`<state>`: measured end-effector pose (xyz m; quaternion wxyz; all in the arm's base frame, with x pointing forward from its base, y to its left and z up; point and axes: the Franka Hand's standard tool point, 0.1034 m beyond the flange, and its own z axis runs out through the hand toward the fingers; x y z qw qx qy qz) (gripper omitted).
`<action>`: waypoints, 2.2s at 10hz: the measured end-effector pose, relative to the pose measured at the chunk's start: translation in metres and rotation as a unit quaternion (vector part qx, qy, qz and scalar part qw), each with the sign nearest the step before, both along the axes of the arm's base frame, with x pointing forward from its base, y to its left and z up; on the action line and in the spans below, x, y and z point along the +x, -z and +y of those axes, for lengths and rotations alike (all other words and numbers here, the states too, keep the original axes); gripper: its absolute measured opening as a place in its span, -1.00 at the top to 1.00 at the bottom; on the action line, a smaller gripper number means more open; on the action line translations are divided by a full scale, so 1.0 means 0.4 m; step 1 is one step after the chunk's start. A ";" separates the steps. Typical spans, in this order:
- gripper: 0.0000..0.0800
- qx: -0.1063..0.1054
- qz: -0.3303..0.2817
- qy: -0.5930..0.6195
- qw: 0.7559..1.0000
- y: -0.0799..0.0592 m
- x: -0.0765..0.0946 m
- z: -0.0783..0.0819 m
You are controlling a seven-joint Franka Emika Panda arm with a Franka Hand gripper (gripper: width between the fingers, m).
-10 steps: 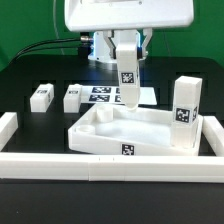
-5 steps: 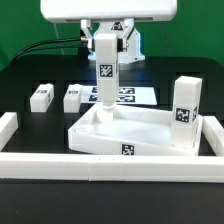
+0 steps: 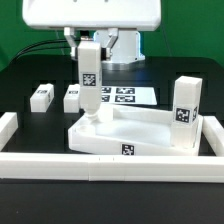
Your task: Assemble desk
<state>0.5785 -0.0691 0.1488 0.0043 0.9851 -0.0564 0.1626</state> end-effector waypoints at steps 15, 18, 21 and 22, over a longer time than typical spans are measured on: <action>0.28 -0.012 -0.054 0.029 0.998 0.042 -0.019 0.015; 0.28 -0.004 -0.051 0.065 0.997 0.054 -0.065 -0.016; 0.28 -0.004 -0.051 0.064 0.997 0.055 -0.062 -0.016; 0.28 -0.005 -0.052 0.062 0.997 0.056 -0.056 -0.012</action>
Offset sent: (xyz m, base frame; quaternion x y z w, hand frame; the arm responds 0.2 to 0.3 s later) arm 0.0000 0.0000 0.0000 0.0000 0.0000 0.0000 1.0000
